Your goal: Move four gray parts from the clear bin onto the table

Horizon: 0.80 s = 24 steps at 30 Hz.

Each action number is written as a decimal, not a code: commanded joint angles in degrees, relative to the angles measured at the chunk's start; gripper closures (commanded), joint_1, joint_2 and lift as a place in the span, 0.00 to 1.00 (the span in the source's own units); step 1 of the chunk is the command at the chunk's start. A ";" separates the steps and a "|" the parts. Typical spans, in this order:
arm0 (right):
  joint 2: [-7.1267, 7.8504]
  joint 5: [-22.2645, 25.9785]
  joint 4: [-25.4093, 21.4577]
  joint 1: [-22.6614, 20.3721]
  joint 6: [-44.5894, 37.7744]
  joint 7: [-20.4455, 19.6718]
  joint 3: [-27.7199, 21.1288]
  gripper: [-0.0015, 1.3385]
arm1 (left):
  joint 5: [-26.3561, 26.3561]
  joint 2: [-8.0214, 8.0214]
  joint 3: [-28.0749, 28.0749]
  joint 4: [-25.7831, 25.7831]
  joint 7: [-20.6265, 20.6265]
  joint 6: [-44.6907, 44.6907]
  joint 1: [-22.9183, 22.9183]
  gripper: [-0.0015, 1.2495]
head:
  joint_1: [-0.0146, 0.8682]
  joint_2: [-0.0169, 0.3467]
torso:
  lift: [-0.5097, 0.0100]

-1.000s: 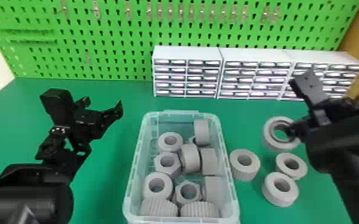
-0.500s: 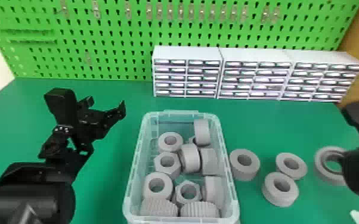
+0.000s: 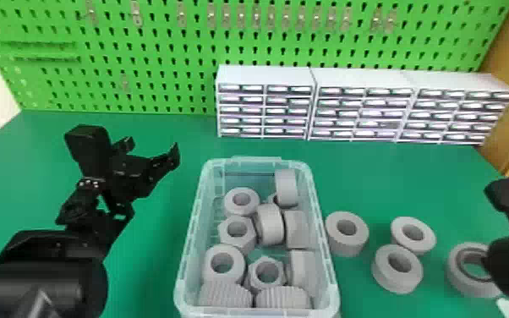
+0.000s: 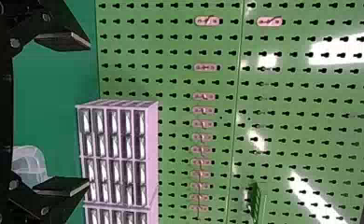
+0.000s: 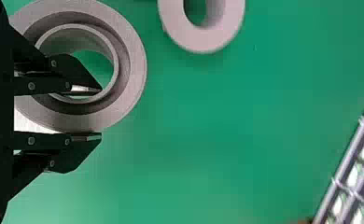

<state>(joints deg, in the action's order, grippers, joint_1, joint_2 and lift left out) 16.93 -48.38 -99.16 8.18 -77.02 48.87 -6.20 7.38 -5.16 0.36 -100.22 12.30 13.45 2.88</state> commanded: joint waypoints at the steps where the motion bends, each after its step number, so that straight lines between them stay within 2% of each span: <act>1: -0.76 1.62 2.84 1.31 1.78 0.09 1.98 0.95 | 0.00 -0.03 0.00 0.03 0.01 0.00 -0.07 0.20 | 0.79 0.12 | 0.89; 8: -1.02 2.94 5.65 2.81 3.54 0.09 3.92 0.95 | 0.00 -0.03 -0.09 0.12 0.01 0.00 0.02 0.20 | 0.79 0.12 | 0.89; 24: -0.49 2.24 6.35 2.10 3.54 0.09 3.56 0.94 | 0.00 -0.03 -0.18 0.12 0.01 0.00 -0.07 0.20 | 0.79 0.12 | 0.89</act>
<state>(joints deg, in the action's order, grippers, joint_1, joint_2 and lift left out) 16.39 -46.02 -92.90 10.52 -73.47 48.93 -2.62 7.38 -5.19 0.23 -100.11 12.30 13.45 2.82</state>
